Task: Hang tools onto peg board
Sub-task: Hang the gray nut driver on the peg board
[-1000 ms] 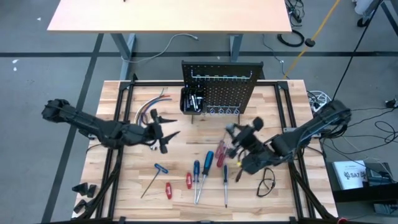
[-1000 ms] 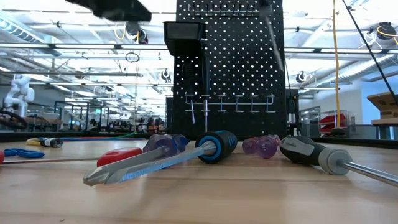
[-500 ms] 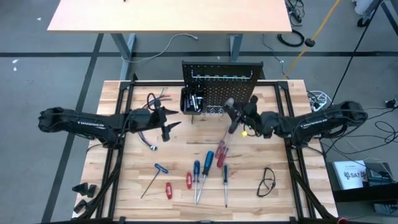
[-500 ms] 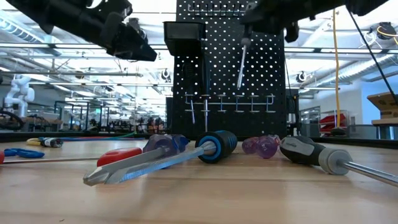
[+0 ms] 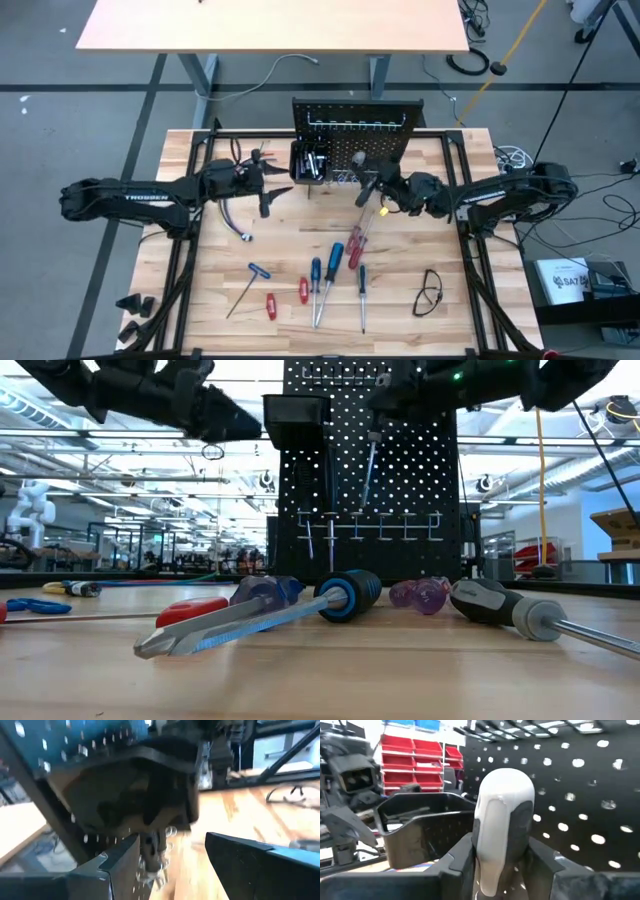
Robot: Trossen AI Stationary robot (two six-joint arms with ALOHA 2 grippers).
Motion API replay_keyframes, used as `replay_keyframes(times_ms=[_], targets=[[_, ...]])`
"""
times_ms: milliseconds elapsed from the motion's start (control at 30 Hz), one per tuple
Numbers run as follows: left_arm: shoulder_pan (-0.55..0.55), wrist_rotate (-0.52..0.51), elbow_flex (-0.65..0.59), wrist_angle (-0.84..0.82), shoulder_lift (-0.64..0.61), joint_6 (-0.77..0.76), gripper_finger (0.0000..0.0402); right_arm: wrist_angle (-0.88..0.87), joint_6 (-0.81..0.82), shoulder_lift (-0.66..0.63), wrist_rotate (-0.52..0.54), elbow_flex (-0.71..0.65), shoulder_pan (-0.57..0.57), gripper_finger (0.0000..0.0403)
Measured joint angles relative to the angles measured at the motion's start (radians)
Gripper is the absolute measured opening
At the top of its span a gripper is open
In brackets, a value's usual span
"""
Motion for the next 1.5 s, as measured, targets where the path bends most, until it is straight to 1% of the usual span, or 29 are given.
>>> replay_keyframes(times_ms=[133, 233, 500, 667, 867, 1033, 1200, 1500], targets=[[0.014, 0.000, 0.000, -0.069, 0.003, -0.001, 0.0233, 0.048, -0.009, 0.057, 0.000, 0.000, -0.013, 0.0112], [0.017, 0.000, 0.000, -0.088, 0.010, -0.001, 0.0233, 0.065, -0.003, 0.068, 0.002, 0.000, -0.025, 0.0112], [0.017, 0.000, 0.000, -0.086, 0.011, 0.006, 0.0233, 0.062, 0.038, 0.082, 0.001, 0.001, -0.042, 0.0112], [0.017, 0.000, 0.000, -0.085, 0.011, 0.005, 0.0233, 0.079, 0.047, 0.147, 0.001, 0.002, -0.042, 0.0112], [0.017, 0.000, 0.000, -0.087, 0.011, 0.000, 0.0233, 0.083, 0.046, 0.193, 0.007, 0.017, -0.042, 0.0112], [0.017, 0.009, 0.000, -0.093, 0.011, -0.002, 0.0233, 0.025, 0.047, 0.195, 0.023, 0.018, -0.044, 0.0112], [0.017, 0.009, 0.000, -0.103, 0.011, -0.002, 0.0233, -0.036, 0.083, 0.195, 0.043, 0.019, -0.044, 0.0112], [0.017, 0.009, 0.000, -0.100, 0.011, -0.003, 0.0233, -0.040, 0.097, 0.203, 0.047, 0.019, -0.045, 0.0112]])
